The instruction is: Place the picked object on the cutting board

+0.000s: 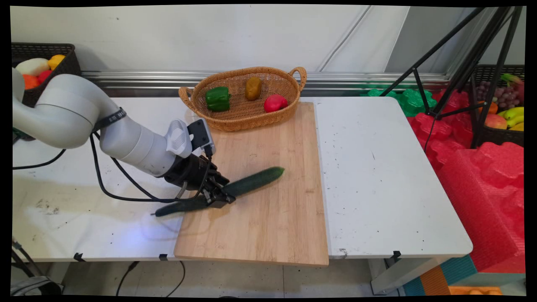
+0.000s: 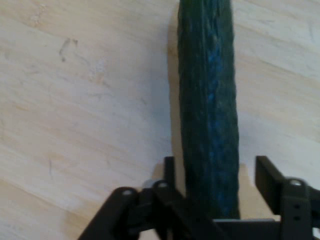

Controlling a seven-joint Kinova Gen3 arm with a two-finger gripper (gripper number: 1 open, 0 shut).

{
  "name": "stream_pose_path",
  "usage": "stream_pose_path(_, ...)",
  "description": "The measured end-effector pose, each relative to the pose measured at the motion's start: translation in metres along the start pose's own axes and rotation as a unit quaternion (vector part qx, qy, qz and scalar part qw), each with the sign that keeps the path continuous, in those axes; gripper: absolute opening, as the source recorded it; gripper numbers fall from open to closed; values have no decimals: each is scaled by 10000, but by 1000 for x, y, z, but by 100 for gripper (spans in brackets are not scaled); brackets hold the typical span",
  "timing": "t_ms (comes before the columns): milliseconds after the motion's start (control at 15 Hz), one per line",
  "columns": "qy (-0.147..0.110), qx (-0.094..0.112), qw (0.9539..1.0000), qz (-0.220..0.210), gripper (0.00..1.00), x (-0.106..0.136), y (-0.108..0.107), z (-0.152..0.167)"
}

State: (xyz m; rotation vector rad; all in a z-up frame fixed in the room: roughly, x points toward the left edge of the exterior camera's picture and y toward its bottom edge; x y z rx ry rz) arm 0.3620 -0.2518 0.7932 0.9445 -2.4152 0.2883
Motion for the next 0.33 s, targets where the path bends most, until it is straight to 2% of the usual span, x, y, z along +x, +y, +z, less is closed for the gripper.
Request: stream_pose_path(333, 37, 15, 10000, 14, 100, -4, -2, 3)
